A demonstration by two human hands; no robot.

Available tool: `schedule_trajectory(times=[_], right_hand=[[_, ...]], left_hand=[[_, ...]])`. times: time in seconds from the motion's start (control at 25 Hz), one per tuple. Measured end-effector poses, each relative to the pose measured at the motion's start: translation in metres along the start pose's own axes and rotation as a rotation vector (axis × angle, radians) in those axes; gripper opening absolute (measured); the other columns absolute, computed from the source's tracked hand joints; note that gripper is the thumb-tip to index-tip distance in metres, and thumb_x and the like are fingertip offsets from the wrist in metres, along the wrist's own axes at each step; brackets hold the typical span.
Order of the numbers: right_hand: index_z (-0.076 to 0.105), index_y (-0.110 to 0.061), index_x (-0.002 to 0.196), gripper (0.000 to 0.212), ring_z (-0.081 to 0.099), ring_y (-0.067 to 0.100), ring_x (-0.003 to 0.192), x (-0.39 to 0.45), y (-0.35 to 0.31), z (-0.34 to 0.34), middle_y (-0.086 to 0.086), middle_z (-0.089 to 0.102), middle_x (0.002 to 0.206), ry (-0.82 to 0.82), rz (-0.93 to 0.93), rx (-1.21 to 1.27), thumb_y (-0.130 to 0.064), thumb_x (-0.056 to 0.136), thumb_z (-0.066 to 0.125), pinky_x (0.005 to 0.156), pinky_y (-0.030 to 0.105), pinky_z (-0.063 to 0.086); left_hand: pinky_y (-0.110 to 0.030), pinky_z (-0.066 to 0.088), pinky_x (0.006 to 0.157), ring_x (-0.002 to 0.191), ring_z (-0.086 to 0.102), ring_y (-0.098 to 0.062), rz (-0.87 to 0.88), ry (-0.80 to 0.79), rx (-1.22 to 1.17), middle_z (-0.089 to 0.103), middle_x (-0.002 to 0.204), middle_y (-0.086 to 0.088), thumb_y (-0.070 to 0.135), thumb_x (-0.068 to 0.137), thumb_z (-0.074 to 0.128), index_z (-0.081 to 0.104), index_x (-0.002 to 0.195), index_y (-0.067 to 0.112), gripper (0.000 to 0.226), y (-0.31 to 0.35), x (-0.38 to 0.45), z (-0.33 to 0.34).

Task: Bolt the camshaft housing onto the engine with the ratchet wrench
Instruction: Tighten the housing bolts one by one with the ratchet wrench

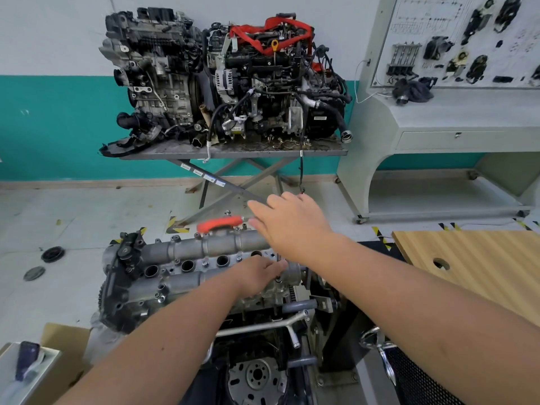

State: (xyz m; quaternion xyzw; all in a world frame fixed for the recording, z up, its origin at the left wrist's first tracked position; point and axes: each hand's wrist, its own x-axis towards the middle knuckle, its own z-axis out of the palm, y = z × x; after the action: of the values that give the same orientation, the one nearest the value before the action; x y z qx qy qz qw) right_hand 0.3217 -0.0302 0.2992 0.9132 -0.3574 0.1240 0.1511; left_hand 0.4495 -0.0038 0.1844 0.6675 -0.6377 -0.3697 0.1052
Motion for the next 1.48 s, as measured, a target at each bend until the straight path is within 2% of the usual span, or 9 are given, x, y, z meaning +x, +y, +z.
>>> schedule_trajectory(times=[0.12,0.24,0.52,0.8,0.88,1.0,1.12,1.36,1.48], right_hand=[[0.055,-0.017,0.087,0.036,0.065,0.031,0.082,0.019,0.009,-0.013,0.003,0.066,0.082,-0.282,0.264,0.409,-0.036,0.106,0.031,0.069,0.038,0.049],[0.058,-0.01,0.095,0.019,0.073,0.026,0.074,0.018,0.009,-0.01,0.005,0.074,0.073,-0.392,0.669,1.319,-0.022,0.1,0.044,0.084,0.043,0.055],[0.046,-0.025,0.071,0.032,0.05,0.014,0.068,0.002,-0.004,0.018,-0.001,0.05,0.078,0.111,1.016,2.302,-0.012,0.097,0.059,0.063,0.03,0.036],[0.057,-0.057,0.118,0.024,0.049,-0.01,0.122,-0.024,-0.022,0.036,-0.023,0.051,0.134,0.407,0.653,1.571,-0.039,0.102,0.05,0.103,0.018,0.043],[0.06,-0.039,0.13,0.03,0.05,-0.004,0.121,-0.028,-0.024,0.043,-0.012,0.05,0.136,0.551,0.445,1.273,-0.033,0.102,0.05,0.098,0.013,0.042],[0.071,-0.009,0.12,0.031,0.059,0.029,0.113,-0.024,-0.014,0.05,0.011,0.063,0.129,0.67,0.094,0.729,-0.005,0.091,0.06,0.095,0.037,0.049],[0.073,-0.006,0.11,0.035,0.063,0.035,0.096,-0.014,-0.003,0.04,0.01,0.07,0.106,0.493,-0.107,0.36,0.002,0.078,0.065,0.078,0.046,0.052],[0.031,-0.024,0.152,0.061,0.046,0.021,0.091,-0.002,0.014,0.008,0.002,0.05,0.109,-0.023,-0.243,0.123,-0.051,0.099,0.017,0.077,0.038,0.039],[0.048,-0.026,0.136,0.045,0.047,0.016,0.086,0.01,0.018,0.0,-0.003,0.055,0.102,-0.124,-0.197,0.162,-0.045,0.105,0.021,0.074,0.037,0.044]], left_hand=[[-0.033,0.046,0.067,0.067,0.056,-0.02,0.01,0.009,0.012,0.058,0.077,-0.006,0.068,0.097,0.031,0.061,0.097,0.009,0.066,0.001,-0.002,0.0],[-0.033,0.047,0.071,0.077,0.063,-0.021,0.018,0.022,0.022,0.067,0.085,-0.009,0.066,0.098,0.032,0.062,0.096,0.01,0.063,0.0,-0.002,0.001],[-0.033,0.048,0.069,0.084,0.067,-0.027,0.045,0.02,0.032,0.07,0.096,-0.018,0.06,0.101,0.031,0.064,0.104,0.007,0.062,0.0,-0.001,0.001],[-0.035,0.05,0.071,0.07,0.058,-0.017,0.04,0.014,0.031,0.069,0.089,-0.012,0.059,0.101,0.032,0.064,0.099,0.012,0.057,0.0,0.001,-0.001],[-0.033,0.046,0.065,0.066,0.053,-0.016,0.042,0.027,0.036,0.064,0.081,-0.007,0.054,0.101,0.036,0.062,0.094,0.007,0.054,-0.001,0.002,0.0],[-0.035,0.053,0.072,0.075,0.061,-0.016,0.066,0.037,0.082,0.063,0.085,-0.003,0.031,0.101,0.048,0.058,0.091,0.009,0.026,-0.003,0.001,0.002],[-0.046,0.053,0.089,0.099,0.066,-0.028,0.138,0.098,0.081,0.069,0.103,-0.013,0.028,0.103,0.047,0.057,0.119,0.005,0.029,-0.001,-0.001,0.004],[-0.037,0.048,0.085,0.093,0.06,-0.02,-0.001,0.012,0.036,0.062,0.098,0.001,0.054,0.102,0.032,0.056,0.107,0.018,0.043,0.001,-0.004,-0.001],[-0.035,0.048,0.076,0.081,0.062,-0.022,0.008,0.002,0.004,0.069,0.1,-0.015,0.062,0.1,0.031,0.061,0.104,0.008,0.063,0.001,-0.003,0.0]])
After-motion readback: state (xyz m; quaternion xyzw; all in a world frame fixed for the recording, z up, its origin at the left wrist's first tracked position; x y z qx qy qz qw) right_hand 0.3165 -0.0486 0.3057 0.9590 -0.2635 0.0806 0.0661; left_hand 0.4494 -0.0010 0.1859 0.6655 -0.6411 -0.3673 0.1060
